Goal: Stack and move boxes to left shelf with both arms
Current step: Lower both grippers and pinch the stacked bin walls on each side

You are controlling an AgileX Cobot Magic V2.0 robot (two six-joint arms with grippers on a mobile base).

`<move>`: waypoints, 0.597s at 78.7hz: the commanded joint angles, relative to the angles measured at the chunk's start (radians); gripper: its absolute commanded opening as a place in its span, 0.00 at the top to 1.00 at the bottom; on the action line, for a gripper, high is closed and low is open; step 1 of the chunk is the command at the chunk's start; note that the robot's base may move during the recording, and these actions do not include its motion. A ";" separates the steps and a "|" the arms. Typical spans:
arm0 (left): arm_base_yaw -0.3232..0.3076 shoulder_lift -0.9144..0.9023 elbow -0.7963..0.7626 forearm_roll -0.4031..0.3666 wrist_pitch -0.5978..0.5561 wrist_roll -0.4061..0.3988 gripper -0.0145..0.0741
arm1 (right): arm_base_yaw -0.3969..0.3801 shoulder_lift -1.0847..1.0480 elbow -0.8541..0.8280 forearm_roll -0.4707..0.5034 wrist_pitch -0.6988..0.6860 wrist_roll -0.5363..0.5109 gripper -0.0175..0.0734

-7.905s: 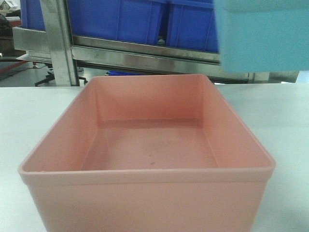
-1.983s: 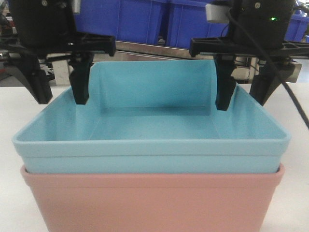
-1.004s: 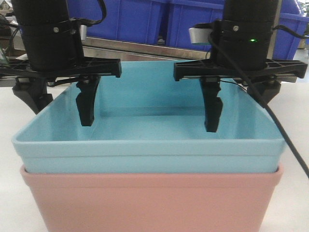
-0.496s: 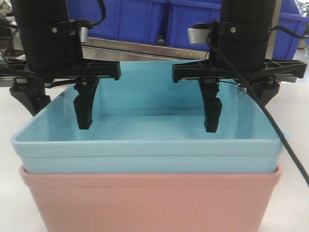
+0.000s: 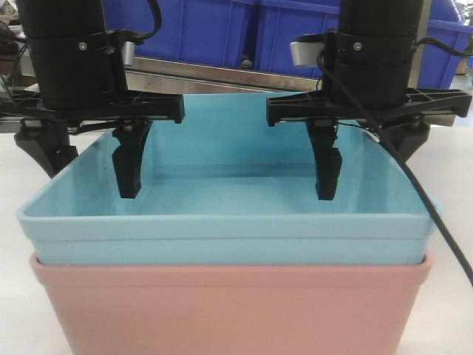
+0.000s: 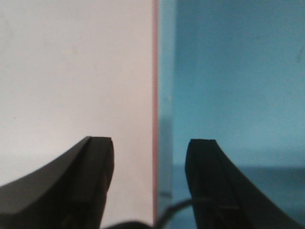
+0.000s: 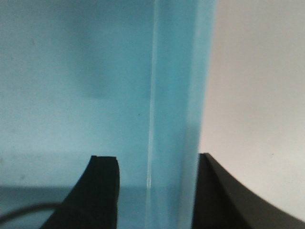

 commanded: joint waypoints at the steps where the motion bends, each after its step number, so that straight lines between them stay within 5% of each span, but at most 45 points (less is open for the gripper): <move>1: -0.001 -0.045 -0.031 0.000 0.001 0.002 0.54 | 0.000 -0.048 -0.023 -0.019 -0.013 0.004 0.40; 12: -0.001 -0.045 -0.031 0.000 0.001 0.002 0.57 | 0.000 -0.048 -0.023 -0.018 -0.010 0.004 0.40; 26: -0.001 -0.045 -0.031 -0.020 -0.009 0.002 0.86 | 0.013 -0.048 -0.023 -0.017 -0.003 0.008 0.62; 32: -0.001 -0.045 -0.031 -0.030 -0.013 0.002 0.83 | 0.016 -0.048 -0.023 -0.018 -0.007 0.017 0.77; 47: -0.001 -0.045 -0.031 -0.039 -0.009 0.002 0.84 | 0.016 -0.048 -0.023 -0.018 -0.009 0.018 0.73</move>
